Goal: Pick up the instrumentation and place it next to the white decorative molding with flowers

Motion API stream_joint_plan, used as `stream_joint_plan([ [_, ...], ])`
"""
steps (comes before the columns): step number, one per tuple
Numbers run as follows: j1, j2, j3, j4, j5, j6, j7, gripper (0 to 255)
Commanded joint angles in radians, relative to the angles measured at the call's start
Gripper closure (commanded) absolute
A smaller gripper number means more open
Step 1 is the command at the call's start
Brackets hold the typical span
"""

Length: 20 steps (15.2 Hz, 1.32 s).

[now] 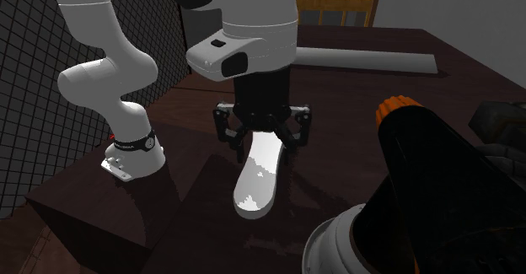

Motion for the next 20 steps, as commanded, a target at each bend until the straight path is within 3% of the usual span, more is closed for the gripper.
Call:
stream_joint_plan([
  [1, 0.000, -0.002, 0.000, 0.011, 0.000, -0.013, 0.000, 255],
  [20, 0.000, 0.000, 0.000, 0.269, -0.001, -0.269, 0.004, 255],
])
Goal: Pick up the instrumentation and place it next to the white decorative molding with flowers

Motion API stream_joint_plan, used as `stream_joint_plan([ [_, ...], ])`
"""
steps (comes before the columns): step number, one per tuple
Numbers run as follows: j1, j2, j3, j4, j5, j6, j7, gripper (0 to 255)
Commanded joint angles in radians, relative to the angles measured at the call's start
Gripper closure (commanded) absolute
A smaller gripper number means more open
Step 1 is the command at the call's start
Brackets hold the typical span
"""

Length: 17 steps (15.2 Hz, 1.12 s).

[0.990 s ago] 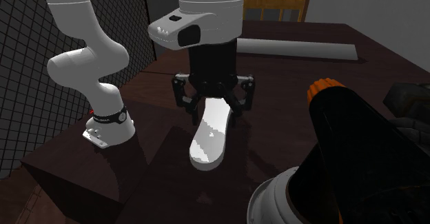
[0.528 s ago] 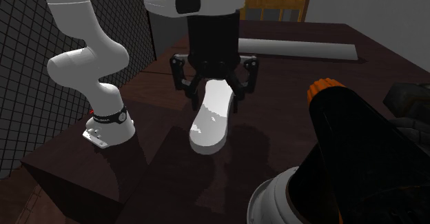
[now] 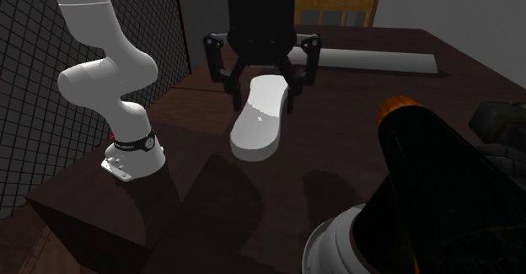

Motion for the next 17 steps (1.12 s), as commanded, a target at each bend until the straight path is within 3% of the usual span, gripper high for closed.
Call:
stream_joint_plan([
  [1, 0.000, 0.005, 0.000, 0.034, 0.000, -0.029, 0.000, 255],
  [10, 0.094, 0.021, 0.096, 0.065, -0.003, -0.041, 0.191, 255],
  [17, 0.181, 0.090, 0.176, 0.150, -0.018, -0.057, 0.358, 255],
])
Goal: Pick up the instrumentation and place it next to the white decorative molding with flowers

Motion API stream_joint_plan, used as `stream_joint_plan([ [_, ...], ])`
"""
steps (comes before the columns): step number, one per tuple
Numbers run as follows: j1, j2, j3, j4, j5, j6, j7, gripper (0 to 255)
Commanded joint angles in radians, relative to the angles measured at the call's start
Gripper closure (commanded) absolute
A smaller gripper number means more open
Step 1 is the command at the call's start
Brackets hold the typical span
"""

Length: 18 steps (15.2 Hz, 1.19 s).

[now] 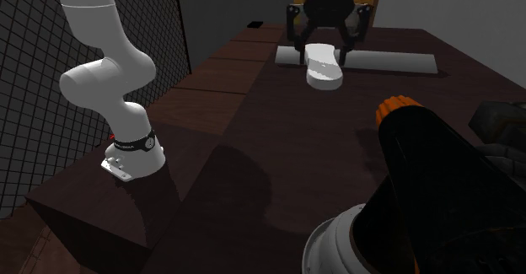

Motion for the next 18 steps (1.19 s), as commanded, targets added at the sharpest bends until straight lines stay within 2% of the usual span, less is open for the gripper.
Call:
stream_joint_plan([
  [1, 0.024, 0.017, 0.020, 0.020, -0.005, -0.002, 0.046, 255],
  [7, 0.102, 0.115, 0.074, 0.145, -0.036, -0.032, 0.174, 255],
  [18, 0.095, 0.086, 0.071, -0.042, -0.028, 0.127, 0.170, 255],
])
